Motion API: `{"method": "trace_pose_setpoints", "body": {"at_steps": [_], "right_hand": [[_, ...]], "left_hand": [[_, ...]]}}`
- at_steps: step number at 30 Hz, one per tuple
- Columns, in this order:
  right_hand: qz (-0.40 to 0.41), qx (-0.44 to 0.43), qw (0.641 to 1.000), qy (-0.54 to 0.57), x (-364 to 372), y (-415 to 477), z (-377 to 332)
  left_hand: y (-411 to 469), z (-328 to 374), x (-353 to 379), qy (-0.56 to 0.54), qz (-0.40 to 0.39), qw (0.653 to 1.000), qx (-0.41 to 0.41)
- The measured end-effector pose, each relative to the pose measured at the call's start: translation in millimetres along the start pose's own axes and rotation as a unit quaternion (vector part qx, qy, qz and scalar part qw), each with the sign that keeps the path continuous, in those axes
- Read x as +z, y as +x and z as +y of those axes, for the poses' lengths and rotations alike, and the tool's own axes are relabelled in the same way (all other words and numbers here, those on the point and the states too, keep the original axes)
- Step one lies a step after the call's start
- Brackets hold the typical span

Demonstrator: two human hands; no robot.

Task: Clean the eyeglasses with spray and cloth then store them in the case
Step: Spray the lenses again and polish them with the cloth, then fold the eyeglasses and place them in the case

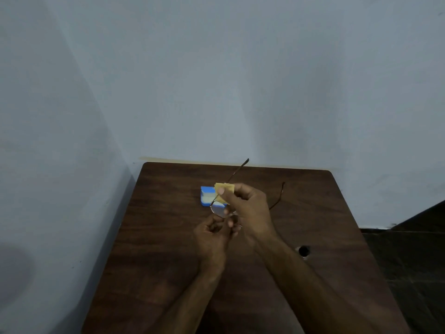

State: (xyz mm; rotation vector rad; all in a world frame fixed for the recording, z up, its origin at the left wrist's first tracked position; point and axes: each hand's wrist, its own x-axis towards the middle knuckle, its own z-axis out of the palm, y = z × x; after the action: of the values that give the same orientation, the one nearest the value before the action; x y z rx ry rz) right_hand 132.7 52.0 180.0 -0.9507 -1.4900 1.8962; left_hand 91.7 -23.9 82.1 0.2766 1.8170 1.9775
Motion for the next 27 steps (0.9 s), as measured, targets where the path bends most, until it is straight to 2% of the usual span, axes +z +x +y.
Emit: {"method": "trace_pose_setpoints", "body": {"at_steps": [3, 8, 13, 17, 20, 23, 27], "right_hand": [[-0.020, -0.004, 1.000, 0.017, 1.6, -4.0, 0.7], [-0.013, -0.103, 0.994, 0.020, -22.3, -9.2, 6.9], [0.061, -0.035, 0.997, 0.028, -68.9, -20.6, 60.5], [0.134, 0.045, 0.988, -0.055, -102.7, -21.1, 131.8], [0.172, 0.094, 0.969, -0.150, -124.5, -16.9, 177.0], [0.174, 0.108, 0.945, -0.255, -138.1, -13.5, 201.3], [0.132, 0.078, 0.912, -0.380, -152.6, -13.1, 215.1]], "left_hand": [[4.6, 1.0, -1.1, -0.049, -0.017, 0.998, -0.024], [20.6, 3.7, -4.4, -0.141, 0.011, 0.986, -0.087], [34.7, 1.0, -8.6, -0.194, 0.020, 0.973, -0.123], [35.1, -3.8, -11.7, -0.206, 0.021, 0.968, -0.141], [31.7, -6.3, -10.5, -0.204, 0.020, 0.967, -0.151], [29.1, -9.3, -10.5, -0.207, 0.017, 0.966, -0.157], [28.0, -10.1, -12.3, -0.204, 0.022, 0.965, -0.165]]}}
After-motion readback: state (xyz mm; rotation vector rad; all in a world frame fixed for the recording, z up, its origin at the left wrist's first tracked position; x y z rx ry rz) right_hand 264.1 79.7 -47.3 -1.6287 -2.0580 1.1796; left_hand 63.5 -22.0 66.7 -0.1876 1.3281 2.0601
